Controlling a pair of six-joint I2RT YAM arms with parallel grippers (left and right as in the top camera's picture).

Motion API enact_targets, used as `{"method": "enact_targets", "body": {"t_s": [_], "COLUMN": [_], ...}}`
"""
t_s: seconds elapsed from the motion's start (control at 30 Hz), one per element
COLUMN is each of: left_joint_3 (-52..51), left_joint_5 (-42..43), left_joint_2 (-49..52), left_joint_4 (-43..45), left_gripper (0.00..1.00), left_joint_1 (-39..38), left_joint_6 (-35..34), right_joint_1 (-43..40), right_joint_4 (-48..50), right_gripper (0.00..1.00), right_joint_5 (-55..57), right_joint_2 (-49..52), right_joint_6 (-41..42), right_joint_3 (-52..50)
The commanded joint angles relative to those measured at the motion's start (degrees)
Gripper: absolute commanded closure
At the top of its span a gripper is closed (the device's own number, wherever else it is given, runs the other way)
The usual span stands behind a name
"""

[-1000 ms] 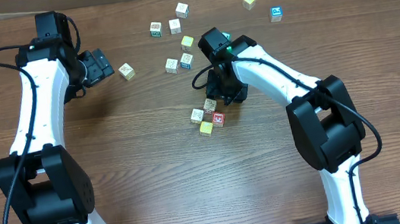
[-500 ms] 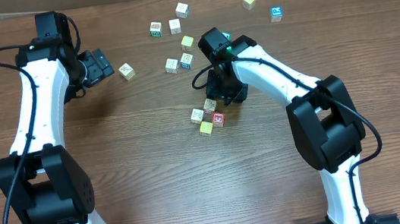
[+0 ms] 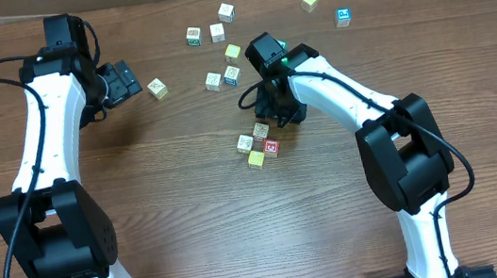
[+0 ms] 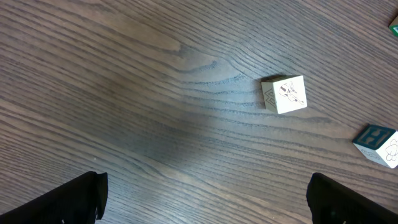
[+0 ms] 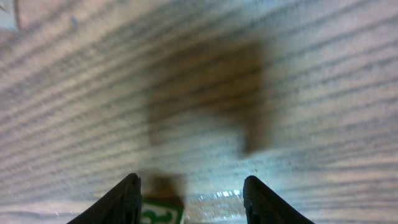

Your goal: Form a circle

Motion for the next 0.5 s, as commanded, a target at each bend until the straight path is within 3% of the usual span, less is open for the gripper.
{"method": "enact_targets", "body": {"t_s": [0.0, 0.47], "left_joint_3": [0.9, 0.9], "left_joint_5": [0.39, 0.39], "left_joint_2": [0.44, 0.44], "left_joint_4": [0.15, 0.15], "left_gripper": [0.0, 0.0], "left_joint_1": [-0.15, -0.15], "left_joint_6": [-0.52, -0.52], "right_joint_1": [0.33, 1.42], "right_joint_4": [2.34, 0.92], "right_gripper": [0.49, 0.46], "right_joint_5": [2.36, -3.39], "right_joint_2": [-1.42, -1.42], "right_joint_6": [0.02, -3.48], "right_joint_3": [-0.31, -0.31]}}
